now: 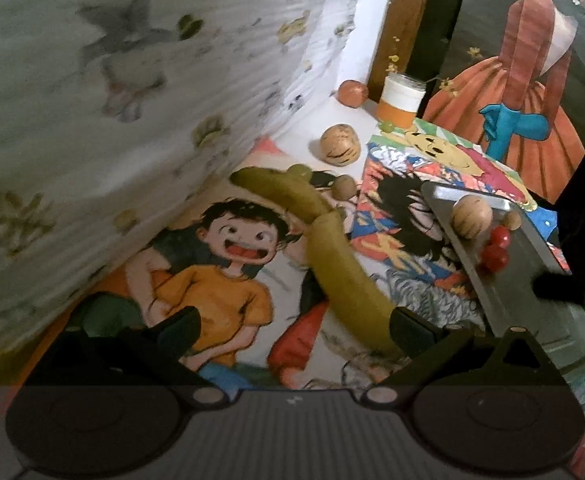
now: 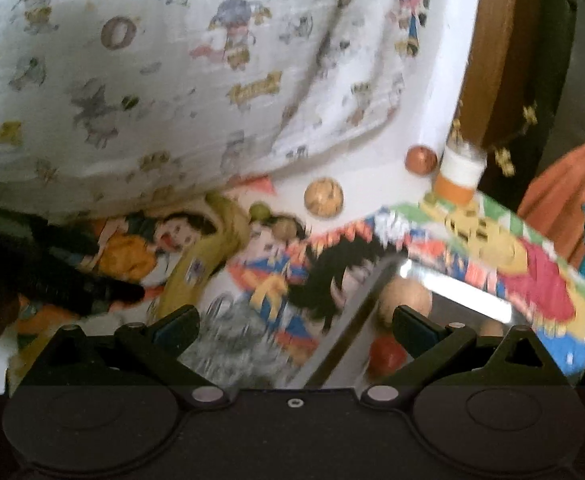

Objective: Organize fruits
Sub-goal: 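Move left tool toward the yellow banana while right tool approaches small brown fruit, then close left gripper on the banana while right gripper closes on the brown fruit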

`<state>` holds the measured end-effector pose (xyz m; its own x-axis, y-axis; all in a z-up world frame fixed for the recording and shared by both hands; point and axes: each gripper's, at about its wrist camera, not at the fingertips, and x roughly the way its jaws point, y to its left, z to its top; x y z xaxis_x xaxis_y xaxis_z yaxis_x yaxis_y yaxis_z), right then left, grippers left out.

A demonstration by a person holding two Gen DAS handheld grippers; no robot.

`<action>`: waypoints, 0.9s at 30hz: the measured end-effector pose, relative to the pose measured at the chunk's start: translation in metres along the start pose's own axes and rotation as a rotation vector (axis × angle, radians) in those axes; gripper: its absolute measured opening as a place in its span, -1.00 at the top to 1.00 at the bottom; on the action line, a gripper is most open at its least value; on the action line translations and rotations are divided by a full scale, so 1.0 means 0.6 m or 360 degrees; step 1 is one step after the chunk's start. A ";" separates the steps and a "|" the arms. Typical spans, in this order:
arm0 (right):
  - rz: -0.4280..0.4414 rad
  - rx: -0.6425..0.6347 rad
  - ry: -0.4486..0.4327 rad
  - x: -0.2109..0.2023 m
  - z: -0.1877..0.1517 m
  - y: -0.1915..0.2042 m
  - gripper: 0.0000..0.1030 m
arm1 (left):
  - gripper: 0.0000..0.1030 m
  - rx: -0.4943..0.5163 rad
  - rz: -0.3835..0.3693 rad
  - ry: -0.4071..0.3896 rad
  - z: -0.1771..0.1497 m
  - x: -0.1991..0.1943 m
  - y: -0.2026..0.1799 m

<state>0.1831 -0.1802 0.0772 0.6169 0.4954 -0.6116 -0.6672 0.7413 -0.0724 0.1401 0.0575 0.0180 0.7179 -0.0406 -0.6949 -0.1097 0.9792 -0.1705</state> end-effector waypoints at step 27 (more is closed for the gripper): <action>0.0206 0.0127 0.0075 0.285 0.079 -0.038 -0.22 | -0.35 -0.0004 -0.0054 0.0011 0.041 0.111 -0.030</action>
<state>0.3236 -0.0905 0.0116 0.5064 0.5688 -0.6481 -0.7035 0.7071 0.0709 0.2069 0.0424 -0.0081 0.7164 -0.0755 -0.6936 -0.0870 0.9767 -0.1962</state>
